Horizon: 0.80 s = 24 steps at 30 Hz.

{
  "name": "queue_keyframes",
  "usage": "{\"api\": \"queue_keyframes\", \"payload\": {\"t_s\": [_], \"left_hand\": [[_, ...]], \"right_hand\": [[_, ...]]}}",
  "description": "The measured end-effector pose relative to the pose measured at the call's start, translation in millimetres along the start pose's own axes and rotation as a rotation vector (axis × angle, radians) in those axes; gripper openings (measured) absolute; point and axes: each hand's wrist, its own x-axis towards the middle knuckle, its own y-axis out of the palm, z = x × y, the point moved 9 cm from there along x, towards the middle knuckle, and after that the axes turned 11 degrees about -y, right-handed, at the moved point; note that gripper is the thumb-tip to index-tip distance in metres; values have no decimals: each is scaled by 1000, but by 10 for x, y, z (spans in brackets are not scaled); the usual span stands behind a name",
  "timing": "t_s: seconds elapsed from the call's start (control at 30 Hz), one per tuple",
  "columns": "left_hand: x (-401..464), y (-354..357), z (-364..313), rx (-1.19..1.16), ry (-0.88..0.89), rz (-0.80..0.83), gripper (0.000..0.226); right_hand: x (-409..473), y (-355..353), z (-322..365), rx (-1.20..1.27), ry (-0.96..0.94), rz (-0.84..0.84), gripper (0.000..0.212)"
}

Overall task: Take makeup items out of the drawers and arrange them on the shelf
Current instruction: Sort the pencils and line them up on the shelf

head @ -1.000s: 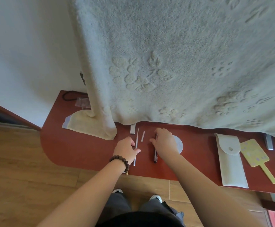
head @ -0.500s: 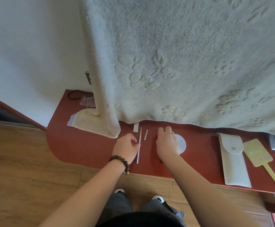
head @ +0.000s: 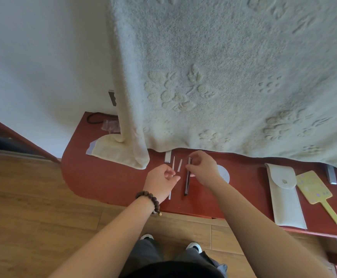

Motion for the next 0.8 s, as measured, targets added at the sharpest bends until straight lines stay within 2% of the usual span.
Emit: {"api": "queue_keyframes", "payload": {"t_s": [0.1,0.23,0.47,0.6,0.8], "left_hand": [[-35,110,-105,-121,-48,177,26],[-160,256,-278,-438,-135,461,10],[-259,289,-442,-462,-117,659,15],[-290,314,-450,-422,-105,659,13],[-214,188,-542,-295,-34,431,12]], "right_hand": [[-145,-94,122,406,0,-27,27],[-316,-242,295,529,-52,-27,30],[-434,-342,401,801,-45,16,22],[-462,-334,415,796,-74,54,27],[-351,-404,388,842,-65,-23,26]]}}
